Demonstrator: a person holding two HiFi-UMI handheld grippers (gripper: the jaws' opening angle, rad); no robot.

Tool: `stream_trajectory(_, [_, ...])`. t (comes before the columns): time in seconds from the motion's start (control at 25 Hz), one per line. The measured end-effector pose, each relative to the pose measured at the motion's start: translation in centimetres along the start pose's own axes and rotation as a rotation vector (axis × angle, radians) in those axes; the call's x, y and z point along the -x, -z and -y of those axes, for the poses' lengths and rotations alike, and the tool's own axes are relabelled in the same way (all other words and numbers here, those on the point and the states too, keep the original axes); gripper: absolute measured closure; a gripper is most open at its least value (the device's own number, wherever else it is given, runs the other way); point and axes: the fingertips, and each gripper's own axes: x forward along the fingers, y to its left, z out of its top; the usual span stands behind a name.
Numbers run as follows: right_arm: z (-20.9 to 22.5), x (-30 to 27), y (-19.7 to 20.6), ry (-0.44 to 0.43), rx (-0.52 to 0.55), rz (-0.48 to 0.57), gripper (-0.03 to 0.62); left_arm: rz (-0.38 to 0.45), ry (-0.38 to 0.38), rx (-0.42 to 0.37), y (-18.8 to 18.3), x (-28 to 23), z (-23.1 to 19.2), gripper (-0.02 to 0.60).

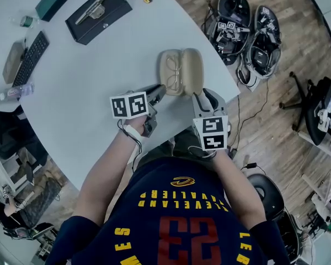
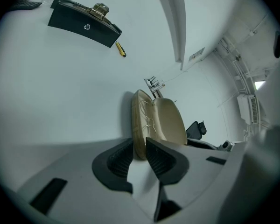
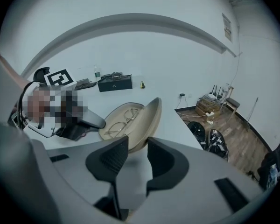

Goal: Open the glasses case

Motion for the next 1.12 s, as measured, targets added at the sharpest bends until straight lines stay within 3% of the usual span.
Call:
stream_trajectory(0.68, [1.6, -1.1, 1.9, -0.053, -0.177, 0.018, 0.461, 0.0, 0.01, 0.016, 0.0, 0.0, -0.1, 0.476])
stream_trajectory(1.12, [1.2, -0.4, 0.5, -0.079, -0.195, 0.067, 0.461, 0.018, 0.006, -0.007, -0.3, 0.3, 0.6, 0.474])
